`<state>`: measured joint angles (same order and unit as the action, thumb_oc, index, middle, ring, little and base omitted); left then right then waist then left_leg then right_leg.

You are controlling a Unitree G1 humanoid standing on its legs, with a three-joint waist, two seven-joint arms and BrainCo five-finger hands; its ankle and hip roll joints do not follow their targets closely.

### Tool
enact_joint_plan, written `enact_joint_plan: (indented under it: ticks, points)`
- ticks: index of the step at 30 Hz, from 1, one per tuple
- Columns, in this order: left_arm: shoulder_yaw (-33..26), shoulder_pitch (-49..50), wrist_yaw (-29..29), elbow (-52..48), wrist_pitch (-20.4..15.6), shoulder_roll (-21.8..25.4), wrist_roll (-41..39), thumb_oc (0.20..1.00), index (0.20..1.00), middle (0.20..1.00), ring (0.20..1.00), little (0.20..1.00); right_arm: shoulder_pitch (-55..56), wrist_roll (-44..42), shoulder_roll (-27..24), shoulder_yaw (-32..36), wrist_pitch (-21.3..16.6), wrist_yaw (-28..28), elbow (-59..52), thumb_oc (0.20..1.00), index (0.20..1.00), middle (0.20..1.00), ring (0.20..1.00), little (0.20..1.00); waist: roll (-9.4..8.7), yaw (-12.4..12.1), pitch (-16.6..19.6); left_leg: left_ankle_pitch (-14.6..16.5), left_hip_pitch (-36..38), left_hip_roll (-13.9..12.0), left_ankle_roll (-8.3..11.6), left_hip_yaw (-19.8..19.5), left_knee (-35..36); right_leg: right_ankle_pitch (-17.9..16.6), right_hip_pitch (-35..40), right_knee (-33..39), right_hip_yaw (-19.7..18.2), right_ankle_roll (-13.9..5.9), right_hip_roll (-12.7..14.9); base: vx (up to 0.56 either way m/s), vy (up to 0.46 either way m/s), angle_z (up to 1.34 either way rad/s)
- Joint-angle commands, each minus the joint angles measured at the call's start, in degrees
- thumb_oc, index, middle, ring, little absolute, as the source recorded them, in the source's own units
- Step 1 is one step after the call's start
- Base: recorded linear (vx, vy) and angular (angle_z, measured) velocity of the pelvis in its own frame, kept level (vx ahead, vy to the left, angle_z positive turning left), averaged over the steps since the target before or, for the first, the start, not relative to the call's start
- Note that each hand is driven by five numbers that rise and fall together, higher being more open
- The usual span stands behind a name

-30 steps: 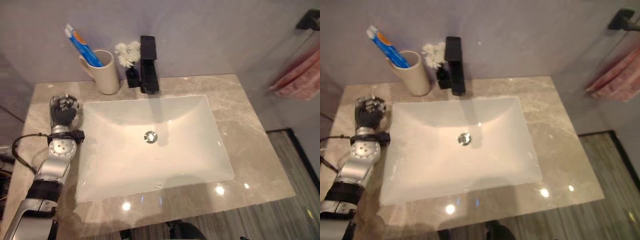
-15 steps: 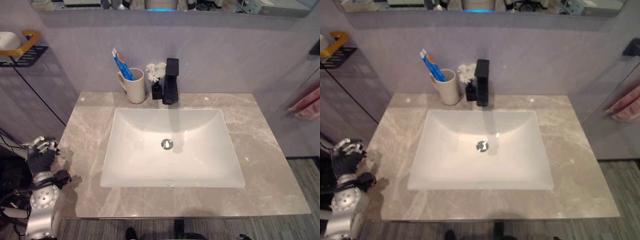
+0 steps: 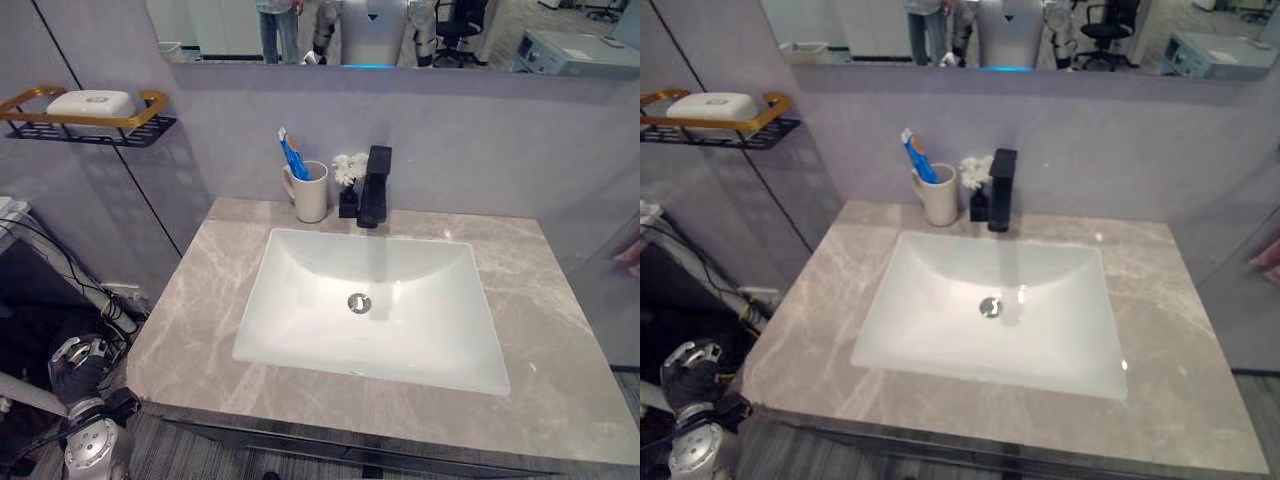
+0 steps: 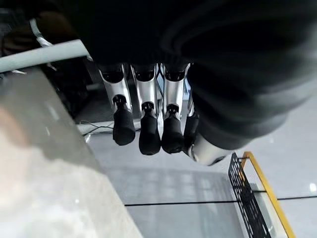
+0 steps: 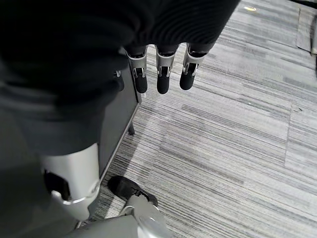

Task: Put brush and paste in cup on sink, flatten towel.

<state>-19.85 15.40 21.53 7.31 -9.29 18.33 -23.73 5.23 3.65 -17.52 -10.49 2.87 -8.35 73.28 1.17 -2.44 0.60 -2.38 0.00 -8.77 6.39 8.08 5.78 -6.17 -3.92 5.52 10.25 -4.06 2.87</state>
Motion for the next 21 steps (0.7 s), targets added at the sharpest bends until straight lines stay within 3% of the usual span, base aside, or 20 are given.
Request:
enact_joint_plan:
  ticks: [1,16,19,21]
  points:
    - [-1.9,-2.0,0.7,-1.1,-3.0,3.6,-0.1,0.200,0.200,0.200,0.200,0.200,-2.0,0.4,0.5,-1.7,0.0,-0.6,1.0,1.000,1.000,1.000,1.000,1.000,-2.76,0.4,-0.7,-5.8,-4.3,0.9,1.43,-2.6,-0.8,3.3,3.5,-0.5,1.9,-1.86,1.0,0.00,-0.052,0.04]
    - [-1.8,-1.9,3.7,9.3,-2.8,0.9,-4.0,0.200,0.200,0.200,0.200,0.200,-2.1,0.7,-1.5,-1.0,0.0,-2.5,1.7,1.000,1.000,1.000,1.000,1.000,-1.95,-0.7,-5.7,-8.2,-4.2,-0.9,1.43,-4.6,-1.6,5.4,5.0,-0.8,3.6,0.53,-1.9,-0.02,-0.066,0.07]
    - [0.1,-1.9,2.6,11.3,-2.2,0.1,-5.1,0.200,0.200,0.200,0.200,0.200,-1.9,1.4,-2.6,-1.0,0.0,-2.7,1.9,1.000,1.000,1.000,1.000,1.000,-2.17,-1.0,-7.1,-7.0,-6.4,0.0,0.90,-6.3,-6.3,5.7,5.4,-1.2,3.6,1.00,-1.7,-0.05,-0.056,0.10]
    - [4.3,-0.7,-1.9,17.4,1.0,-0.9,-6.5,0.200,0.200,0.200,0.200,0.200,-3.0,1.5,-4.4,-0.5,0.6,-2.7,3.0,1.000,1.000,1.000,1.000,1.000,-2.38,-1.1,-8.0,-6.1,-8.0,2.0,0.30,-9.2,-9.6,5.5,5.5,-1.6,3.2,1.29,-1.3,-0.07,-0.015,0.06]
